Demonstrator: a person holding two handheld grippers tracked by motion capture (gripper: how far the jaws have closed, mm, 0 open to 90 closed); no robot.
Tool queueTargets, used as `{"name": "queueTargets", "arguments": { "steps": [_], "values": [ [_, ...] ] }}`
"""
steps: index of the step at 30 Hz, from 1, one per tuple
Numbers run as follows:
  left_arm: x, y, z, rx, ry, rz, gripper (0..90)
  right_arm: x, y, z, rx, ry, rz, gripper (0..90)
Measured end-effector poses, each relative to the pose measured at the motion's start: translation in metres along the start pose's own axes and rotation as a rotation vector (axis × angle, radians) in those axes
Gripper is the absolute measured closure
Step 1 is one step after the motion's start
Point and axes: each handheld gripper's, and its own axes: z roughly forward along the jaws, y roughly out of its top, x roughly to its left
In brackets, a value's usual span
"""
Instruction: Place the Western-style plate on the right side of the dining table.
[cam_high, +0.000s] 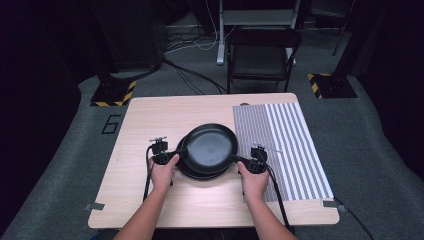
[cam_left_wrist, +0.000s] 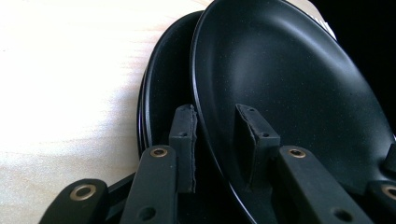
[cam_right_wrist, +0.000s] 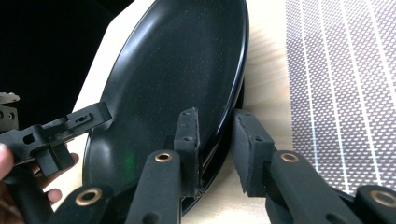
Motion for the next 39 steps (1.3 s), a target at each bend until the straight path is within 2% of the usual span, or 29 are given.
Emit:
{"name": "queueTargets", "arguments": {
  "steps": [7,12,15,18,19,21,23,25,27,31,32,36,39],
  "values": [
    [0.000,-0.002,0.000,-0.014,0.012,-0.017,74.0,0.003,-0.005,0.001,0.016,0.011,0.049,71.4],
    [-0.002,-0.005,-0.002,-0.016,0.018,-0.022,74.1,0.004,-0.007,0.003,0.029,0.009,0.055,71.7],
    [-0.003,-0.007,-0.003,-0.012,0.014,-0.027,74.0,0.003,-0.004,0.002,0.028,0.004,0.056,72.3],
    [-0.002,-0.008,-0.003,-0.012,0.004,-0.040,74.0,0.000,-0.002,0.002,0.026,0.018,0.072,72.7],
    [-0.003,-0.008,-0.002,-0.012,0.002,-0.048,74.0,0.000,-0.001,0.002,0.030,0.024,0.093,73.1],
    [-0.003,-0.009,-0.002,-0.013,0.000,-0.045,73.9,-0.002,-0.001,0.002,0.025,0.022,0.087,73.6],
    [-0.003,-0.009,-0.002,-0.010,-0.009,-0.058,73.8,-0.002,0.000,0.003,0.019,0.026,0.092,74.1],
    [-0.002,-0.010,-0.001,-0.013,-0.016,-0.058,73.6,-0.003,0.001,0.003,0.006,0.025,0.111,74.9],
    [-0.003,-0.011,0.000,-0.015,-0.017,-0.052,73.3,-0.003,0.002,0.004,-0.024,0.013,0.123,76.0],
    [-0.004,-0.012,0.000,-0.020,-0.012,-0.047,72.9,-0.002,0.005,0.008,-0.036,-0.003,0.118,76.9],
    [-0.005,-0.013,0.000,-0.022,-0.014,-0.057,72.8,-0.001,0.006,0.009,-0.039,-0.008,0.125,77.3],
    [-0.005,-0.015,0.000,-0.061,-0.009,-0.058,73.1,-0.003,0.009,0.015,-0.063,-0.018,0.145,79.4],
    [-0.004,-0.015,0.000,-0.063,-0.016,-0.075,73.3,-0.002,0.012,0.018,-0.067,-0.029,0.141,80.0]
  ]
}}
